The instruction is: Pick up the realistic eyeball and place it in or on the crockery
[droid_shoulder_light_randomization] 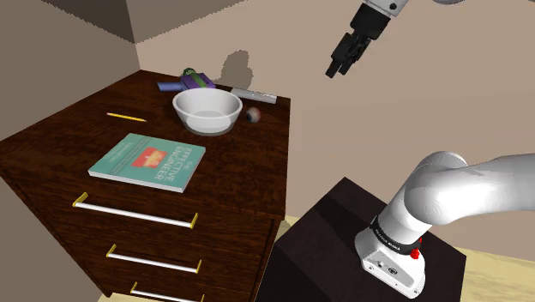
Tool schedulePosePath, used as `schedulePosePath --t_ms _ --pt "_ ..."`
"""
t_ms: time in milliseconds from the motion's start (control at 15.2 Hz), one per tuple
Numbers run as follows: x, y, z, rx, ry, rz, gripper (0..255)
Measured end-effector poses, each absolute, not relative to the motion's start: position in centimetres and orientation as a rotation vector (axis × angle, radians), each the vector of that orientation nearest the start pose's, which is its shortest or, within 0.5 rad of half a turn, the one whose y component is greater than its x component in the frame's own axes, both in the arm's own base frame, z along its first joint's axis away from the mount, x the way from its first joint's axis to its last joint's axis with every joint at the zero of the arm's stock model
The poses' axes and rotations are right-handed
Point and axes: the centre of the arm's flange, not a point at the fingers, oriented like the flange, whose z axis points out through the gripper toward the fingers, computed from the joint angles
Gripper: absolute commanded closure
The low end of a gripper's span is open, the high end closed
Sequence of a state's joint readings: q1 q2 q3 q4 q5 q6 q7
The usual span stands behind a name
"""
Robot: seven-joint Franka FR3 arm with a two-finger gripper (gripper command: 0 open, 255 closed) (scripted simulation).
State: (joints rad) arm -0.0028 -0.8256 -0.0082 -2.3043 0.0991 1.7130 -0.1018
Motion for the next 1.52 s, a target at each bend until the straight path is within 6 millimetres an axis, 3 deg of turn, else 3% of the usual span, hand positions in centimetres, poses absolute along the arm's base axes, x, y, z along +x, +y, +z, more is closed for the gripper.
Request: schedulePosePath --t_ms 264,792,1518 --pt "33.0 1.1 62.6 -3.032 -0.140 -0.339 0" --pt "42.2 3.6 57.0 -3.058 -0.152 -0.244 0" --pt "53.7 7.5 46.8 -3.089 -0.170 -0.111 0"
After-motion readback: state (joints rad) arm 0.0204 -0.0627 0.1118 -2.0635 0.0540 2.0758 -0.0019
